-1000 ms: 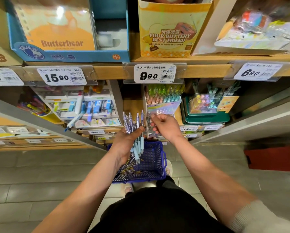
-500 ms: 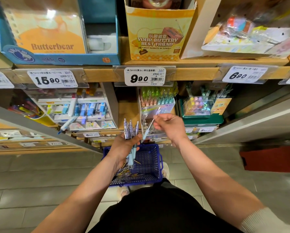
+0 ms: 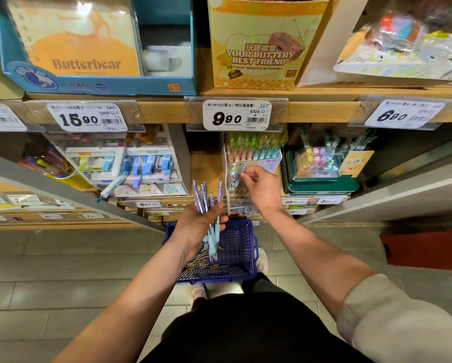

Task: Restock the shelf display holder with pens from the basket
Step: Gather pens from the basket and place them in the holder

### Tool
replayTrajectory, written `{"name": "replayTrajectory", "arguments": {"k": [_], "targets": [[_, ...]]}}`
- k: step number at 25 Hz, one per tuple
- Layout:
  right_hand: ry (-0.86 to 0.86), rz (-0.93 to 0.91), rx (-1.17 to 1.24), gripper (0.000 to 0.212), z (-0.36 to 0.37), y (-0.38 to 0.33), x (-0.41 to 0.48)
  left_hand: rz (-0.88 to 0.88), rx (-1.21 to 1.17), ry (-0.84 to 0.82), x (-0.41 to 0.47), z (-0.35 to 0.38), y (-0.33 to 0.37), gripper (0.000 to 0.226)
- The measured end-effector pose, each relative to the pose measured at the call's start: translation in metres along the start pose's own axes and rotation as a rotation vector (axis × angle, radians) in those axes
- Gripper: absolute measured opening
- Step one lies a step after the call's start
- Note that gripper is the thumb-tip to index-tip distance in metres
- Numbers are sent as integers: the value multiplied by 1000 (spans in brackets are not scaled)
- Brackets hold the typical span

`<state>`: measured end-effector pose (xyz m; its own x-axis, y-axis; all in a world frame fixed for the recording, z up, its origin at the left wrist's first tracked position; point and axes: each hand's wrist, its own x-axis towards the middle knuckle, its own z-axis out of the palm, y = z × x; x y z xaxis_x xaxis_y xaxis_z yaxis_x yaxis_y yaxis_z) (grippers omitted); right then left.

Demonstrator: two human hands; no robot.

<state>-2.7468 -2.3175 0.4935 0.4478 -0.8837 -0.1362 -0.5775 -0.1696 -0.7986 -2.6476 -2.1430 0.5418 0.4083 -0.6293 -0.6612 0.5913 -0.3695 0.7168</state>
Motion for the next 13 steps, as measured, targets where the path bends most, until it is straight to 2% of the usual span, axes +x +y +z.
{"name": "replayTrajectory", "arguments": {"k": [5,13], "targets": [[-135,43,-189,12,15,5,1,9,-17,7,-2,-5,2,22],[-142,61,-306,19,15,-6,1,0,-22,-5,-2,0,-2,21]]}}
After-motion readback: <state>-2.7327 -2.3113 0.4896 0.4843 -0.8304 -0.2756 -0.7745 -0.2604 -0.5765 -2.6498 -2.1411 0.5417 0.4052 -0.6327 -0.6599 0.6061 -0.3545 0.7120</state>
